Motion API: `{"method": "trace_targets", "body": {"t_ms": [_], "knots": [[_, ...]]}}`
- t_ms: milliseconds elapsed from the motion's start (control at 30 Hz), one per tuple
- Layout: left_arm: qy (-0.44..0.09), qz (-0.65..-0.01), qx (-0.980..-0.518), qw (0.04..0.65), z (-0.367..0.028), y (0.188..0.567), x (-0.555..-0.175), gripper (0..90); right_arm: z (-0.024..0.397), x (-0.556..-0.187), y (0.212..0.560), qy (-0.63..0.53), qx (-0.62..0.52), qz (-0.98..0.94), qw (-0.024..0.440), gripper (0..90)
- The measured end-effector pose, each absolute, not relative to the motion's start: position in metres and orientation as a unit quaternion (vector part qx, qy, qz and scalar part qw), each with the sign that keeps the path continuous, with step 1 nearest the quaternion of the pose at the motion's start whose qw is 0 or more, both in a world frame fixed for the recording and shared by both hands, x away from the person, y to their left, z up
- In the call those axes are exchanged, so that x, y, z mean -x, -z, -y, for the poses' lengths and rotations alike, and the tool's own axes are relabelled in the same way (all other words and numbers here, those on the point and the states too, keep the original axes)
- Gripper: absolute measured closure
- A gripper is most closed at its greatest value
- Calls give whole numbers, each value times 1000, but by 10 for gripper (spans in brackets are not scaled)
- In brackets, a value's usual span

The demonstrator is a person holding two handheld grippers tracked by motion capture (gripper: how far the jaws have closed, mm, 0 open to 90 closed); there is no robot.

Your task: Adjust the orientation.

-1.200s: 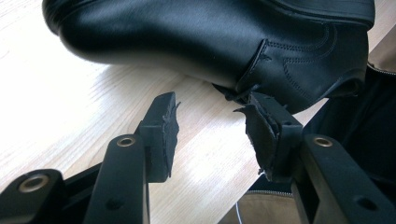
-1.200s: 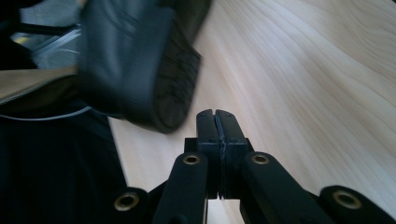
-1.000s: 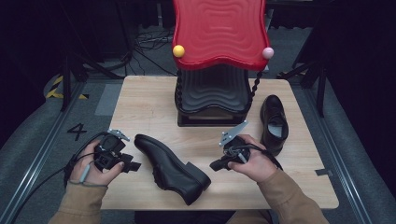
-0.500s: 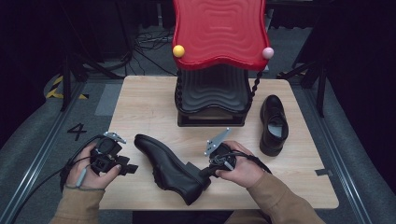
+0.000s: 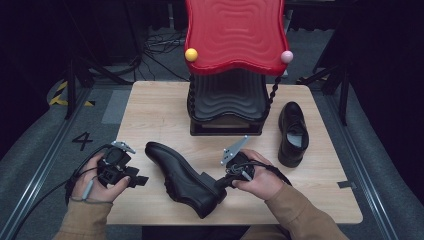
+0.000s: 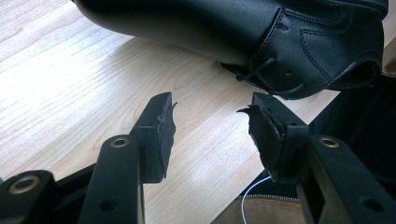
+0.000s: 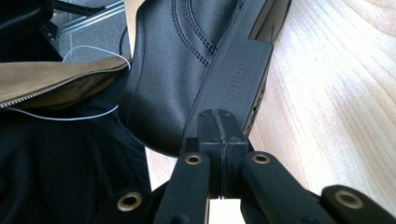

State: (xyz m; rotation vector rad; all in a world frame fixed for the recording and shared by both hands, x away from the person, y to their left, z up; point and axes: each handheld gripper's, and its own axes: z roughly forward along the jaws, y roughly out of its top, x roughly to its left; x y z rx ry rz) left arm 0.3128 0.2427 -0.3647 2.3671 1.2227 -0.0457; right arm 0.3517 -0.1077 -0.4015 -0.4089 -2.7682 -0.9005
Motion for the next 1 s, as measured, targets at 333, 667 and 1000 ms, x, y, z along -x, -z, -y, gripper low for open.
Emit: {"method": "trace_targets", "body": {"t_ms": [333,667,1000], "knots": [[16,-446,-863,236,-243,365,-313,507,112,-356,401,305,151,935,98,900],[16,-443,-865,236,-241,366,-315,508,127,-372,407,277,185,943,7,900],[18,-442,-865,236,-241,367,-317,506,148,-399,436,245,237,940,0,900]]}}
